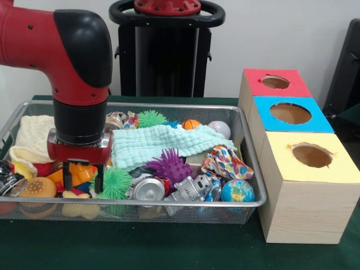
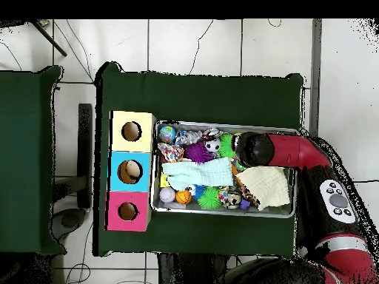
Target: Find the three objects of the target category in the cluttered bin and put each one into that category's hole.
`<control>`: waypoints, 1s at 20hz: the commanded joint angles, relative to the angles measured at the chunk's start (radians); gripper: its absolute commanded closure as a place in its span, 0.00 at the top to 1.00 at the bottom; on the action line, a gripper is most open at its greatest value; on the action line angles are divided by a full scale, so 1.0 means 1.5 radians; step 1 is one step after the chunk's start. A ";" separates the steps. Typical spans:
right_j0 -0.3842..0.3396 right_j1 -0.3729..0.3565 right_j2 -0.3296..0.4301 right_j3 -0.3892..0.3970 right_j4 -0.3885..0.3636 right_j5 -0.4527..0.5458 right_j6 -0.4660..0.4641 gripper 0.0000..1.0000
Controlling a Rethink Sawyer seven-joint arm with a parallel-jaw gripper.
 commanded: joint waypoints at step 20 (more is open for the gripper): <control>-0.005 0.049 0.003 -0.001 -0.051 -0.058 -0.031 1.00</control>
